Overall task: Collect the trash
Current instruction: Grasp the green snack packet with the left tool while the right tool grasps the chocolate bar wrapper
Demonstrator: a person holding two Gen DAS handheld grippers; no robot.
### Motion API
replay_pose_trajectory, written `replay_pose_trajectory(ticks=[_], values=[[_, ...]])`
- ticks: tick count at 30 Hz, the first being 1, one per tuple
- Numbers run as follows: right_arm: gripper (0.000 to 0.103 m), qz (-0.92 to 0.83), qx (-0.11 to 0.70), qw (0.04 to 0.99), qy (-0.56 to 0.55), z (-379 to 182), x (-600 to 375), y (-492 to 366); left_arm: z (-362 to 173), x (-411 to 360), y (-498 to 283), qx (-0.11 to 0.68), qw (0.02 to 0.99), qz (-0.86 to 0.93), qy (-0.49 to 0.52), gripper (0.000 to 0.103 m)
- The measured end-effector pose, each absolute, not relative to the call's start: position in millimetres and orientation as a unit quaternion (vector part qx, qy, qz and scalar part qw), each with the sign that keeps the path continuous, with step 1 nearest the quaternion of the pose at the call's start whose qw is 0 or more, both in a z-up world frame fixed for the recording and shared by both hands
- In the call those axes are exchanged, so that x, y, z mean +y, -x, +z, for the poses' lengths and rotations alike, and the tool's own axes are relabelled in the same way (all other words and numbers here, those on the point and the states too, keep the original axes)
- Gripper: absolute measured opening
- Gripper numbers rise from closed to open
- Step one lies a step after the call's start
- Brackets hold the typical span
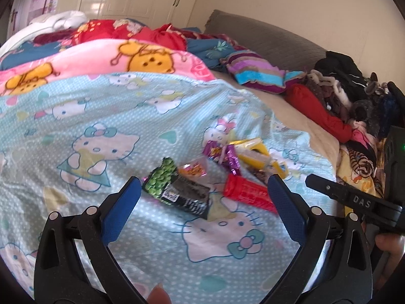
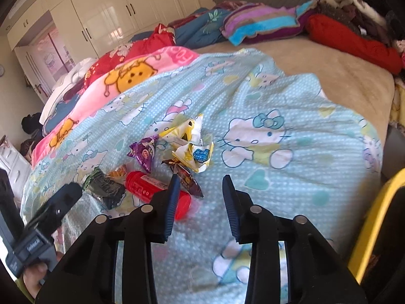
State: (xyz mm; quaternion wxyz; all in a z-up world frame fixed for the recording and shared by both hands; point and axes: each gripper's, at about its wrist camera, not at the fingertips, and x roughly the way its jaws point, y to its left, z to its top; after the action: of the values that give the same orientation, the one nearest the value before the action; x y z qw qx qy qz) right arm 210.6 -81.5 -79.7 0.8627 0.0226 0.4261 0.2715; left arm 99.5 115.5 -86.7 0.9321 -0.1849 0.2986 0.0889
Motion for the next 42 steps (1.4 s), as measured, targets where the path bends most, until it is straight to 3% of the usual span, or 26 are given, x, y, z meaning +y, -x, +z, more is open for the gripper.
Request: replay_pose_trajectory(ticks=[16,19,24,37,42], values=[[0.03,0.291,0.493,0.819,-0.027,-121.1,-57.1,-243.1,-121.7,135.2,-110.4,0.334,0.907,0.098,0.238,0.092],[0.022,0.297,0.493,0.817,-0.032,-124.5,-59.3,-239.4,-129.0,138.6,-114.0,0.341,0.899,0.096,0.256,0.09],[0.019,0.298,0.481,0.824,-0.015,-125.5,-59.6,-226.4,-134.2,141.5,-114.6,0.344,0.895,0.105,0.265,0.075],[0.018,0.29,0.457,0.841,-0.01,-118.7,-74.8,-194.7,-130.3,130.6,-113.2,0.346,0.9,0.073,0.254,0.017],[0.018,0.284,0.45,0.846,-0.021,-112.4,-85.2,-186.0,-122.4,123.8,-107.9,0.341,0.906,0.059,0.242,0.009]])
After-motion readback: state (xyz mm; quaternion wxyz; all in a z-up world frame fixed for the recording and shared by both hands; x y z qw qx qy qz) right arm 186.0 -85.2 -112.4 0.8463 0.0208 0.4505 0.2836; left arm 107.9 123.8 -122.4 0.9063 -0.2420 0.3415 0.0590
